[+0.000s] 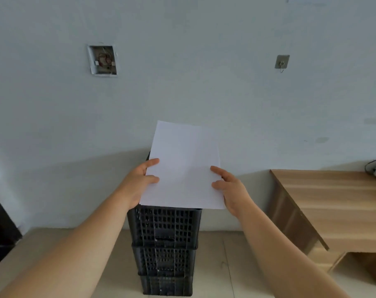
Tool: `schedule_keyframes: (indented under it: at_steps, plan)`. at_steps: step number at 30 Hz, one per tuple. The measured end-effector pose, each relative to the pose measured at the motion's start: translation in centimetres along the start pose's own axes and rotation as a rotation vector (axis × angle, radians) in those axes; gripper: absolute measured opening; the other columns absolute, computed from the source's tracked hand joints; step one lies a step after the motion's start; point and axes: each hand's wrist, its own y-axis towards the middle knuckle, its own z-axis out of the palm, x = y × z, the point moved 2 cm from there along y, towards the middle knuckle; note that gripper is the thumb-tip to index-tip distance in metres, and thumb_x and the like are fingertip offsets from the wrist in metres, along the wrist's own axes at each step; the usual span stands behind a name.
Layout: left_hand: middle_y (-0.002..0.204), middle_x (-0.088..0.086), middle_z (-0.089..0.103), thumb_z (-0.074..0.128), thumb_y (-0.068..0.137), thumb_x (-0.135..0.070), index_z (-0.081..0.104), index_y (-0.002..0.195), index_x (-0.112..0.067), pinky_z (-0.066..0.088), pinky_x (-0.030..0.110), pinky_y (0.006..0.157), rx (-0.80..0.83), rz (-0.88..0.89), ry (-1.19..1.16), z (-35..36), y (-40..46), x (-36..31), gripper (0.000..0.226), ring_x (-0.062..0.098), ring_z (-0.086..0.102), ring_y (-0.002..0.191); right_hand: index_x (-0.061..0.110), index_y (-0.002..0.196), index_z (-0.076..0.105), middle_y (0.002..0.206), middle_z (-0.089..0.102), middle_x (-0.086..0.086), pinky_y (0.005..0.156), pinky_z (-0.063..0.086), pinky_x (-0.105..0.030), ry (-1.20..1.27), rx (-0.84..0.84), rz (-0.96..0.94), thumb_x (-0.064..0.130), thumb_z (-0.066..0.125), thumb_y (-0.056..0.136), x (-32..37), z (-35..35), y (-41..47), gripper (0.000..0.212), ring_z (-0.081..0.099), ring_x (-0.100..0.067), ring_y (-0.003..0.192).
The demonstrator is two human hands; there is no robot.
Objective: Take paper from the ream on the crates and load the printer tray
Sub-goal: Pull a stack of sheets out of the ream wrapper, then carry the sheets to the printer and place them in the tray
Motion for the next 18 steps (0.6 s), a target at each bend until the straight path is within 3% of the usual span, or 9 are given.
schedule_keyframes:
  at_steps: [3, 6, 10, 12, 16, 18]
  plan:
    - [0.125, -0.001, 0.061, 0.056, 0.087, 0.009, 0.058, 0.124, -0.030, 0.054, 0.032, 0.085, 0.093, 0.065, 0.001, 3.0, 2.3, -1.3, 0.054, 0.016, 0.065, 0.103, 0.032, 0.107, 0.068, 0.115, 0.067, -0.007, 0.092, 0.054, -0.043, -0.045, -0.095, -0.093, -0.008, 0.054, 0.086, 2.4, -2.3, 0.1, 0.048, 0.066, -0.032, 0.102]
    - [0.114, -0.009, 0.061, 0.055, 0.088, 0.009, 0.057, 0.125, -0.029, 0.055, 0.018, 0.066, 0.179, 0.105, -0.011, 6.4, 4.7, -2.5, 0.053, -0.001, 0.067, 0.085, 0.035, 0.100, 0.073, 0.116, 0.067, -0.008, 0.092, 0.055, -0.043, -0.059, -0.231, -0.149, -0.004, 0.058, 0.085, 4.6, -4.8, 0.2, 0.044, 0.067, -0.031, 0.101]
    - [0.121, 0.000, 0.064, 0.060, 0.088, 0.001, 0.060, 0.116, -0.044, 0.056, 0.037, 0.084, 0.298, 0.155, 0.037, 10.7, 7.8, -3.4, 0.053, 0.018, 0.067, 0.098, 0.032, 0.100, 0.072, 0.106, 0.071, -0.004, 0.088, 0.056, -0.039, -0.060, -0.396, -0.209, -0.001, 0.063, 0.086, 6.6, -8.0, -0.5, 0.038, 0.069, -0.023, 0.090]
    - [0.126, 0.002, 0.062, 0.062, 0.087, -0.002, 0.060, 0.115, -0.047, 0.053, 0.041, 0.092, 0.356, 0.175, 0.069, 12.9, 9.0, -3.3, 0.053, 0.020, 0.065, 0.105, 0.029, 0.106, 0.069, 0.099, 0.070, 0.001, 0.083, 0.057, -0.034, -0.065, -0.487, -0.228, -0.002, 0.061, 0.087, 7.1, -9.4, -1.2, 0.038, 0.068, -0.019, 0.083]
    - [0.130, -0.001, 0.058, 0.063, 0.087, -0.004, 0.059, 0.122, -0.044, 0.051, 0.038, 0.097, 0.491, 0.194, 0.078, 17.4, 10.4, -2.2, 0.053, 0.011, 0.061, 0.109, 0.022, 0.114, 0.067, 0.102, 0.067, -0.001, 0.086, 0.056, -0.039, -0.048, -0.641, -0.241, -0.005, 0.059, 0.086, 7.0, -12.2, -2.7, 0.040, 0.065, -0.019, 0.082]
    - [0.127, -0.003, 0.059, 0.063, 0.087, -0.003, 0.058, 0.125, -0.041, 0.054, 0.025, 0.087, 0.532, 0.198, 0.076, 19.7, 10.9, -1.7, 0.053, 0.002, 0.064, 0.101, 0.023, 0.118, 0.066, 0.106, 0.065, 0.002, 0.079, 0.058, -0.035, -0.065, -0.707, -0.221, -0.002, 0.060, 0.087, 6.9, -13.6, -3.6, 0.040, 0.065, -0.019, 0.083]
